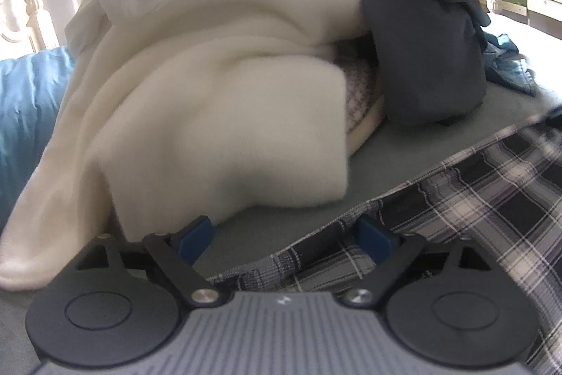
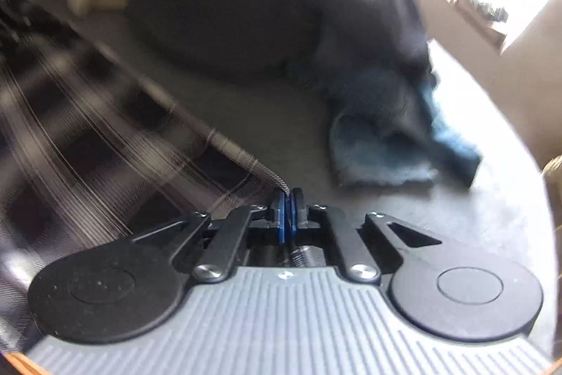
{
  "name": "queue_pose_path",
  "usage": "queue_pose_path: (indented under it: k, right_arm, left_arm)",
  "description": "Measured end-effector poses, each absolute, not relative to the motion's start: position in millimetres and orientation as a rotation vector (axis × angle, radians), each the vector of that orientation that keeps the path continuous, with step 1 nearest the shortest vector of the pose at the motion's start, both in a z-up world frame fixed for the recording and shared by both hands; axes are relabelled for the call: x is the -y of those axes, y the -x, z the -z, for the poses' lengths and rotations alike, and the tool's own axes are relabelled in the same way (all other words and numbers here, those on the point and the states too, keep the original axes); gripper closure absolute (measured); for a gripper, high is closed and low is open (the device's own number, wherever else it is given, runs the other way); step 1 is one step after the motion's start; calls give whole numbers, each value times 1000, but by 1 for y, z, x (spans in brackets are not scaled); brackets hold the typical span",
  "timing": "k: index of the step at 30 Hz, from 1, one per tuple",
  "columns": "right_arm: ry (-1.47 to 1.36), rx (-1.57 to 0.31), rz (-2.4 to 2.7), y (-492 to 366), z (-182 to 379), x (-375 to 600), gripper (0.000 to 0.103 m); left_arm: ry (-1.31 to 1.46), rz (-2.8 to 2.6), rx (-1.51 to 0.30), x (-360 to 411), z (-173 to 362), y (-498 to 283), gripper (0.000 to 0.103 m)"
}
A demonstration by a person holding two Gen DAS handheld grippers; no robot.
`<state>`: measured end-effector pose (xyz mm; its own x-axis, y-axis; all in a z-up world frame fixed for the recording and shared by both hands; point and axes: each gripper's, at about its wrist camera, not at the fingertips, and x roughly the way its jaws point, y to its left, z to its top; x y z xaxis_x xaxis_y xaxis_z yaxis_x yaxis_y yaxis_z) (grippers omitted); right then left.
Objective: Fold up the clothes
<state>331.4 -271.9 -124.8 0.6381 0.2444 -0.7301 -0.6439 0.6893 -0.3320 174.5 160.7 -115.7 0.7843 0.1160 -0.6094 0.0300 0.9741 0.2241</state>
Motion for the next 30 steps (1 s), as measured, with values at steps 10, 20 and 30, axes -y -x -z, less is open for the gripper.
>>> queue_pose_path:
  k: [10, 20, 30]
  right_arm:
    - [-126, -931, -485, -378, 87, 380, 28]
    - [-373, -834, -230, -285, 41, 515, 24]
    - [-139, -932, -103, -191, 66, 554, 24]
  left_arm:
    - [-207, -50, -675, -168, 112, -176, 11]
    - [-241, -97, -656, -168, 102, -168, 11]
    - [-259, -97, -653, -150, 86, -161, 11]
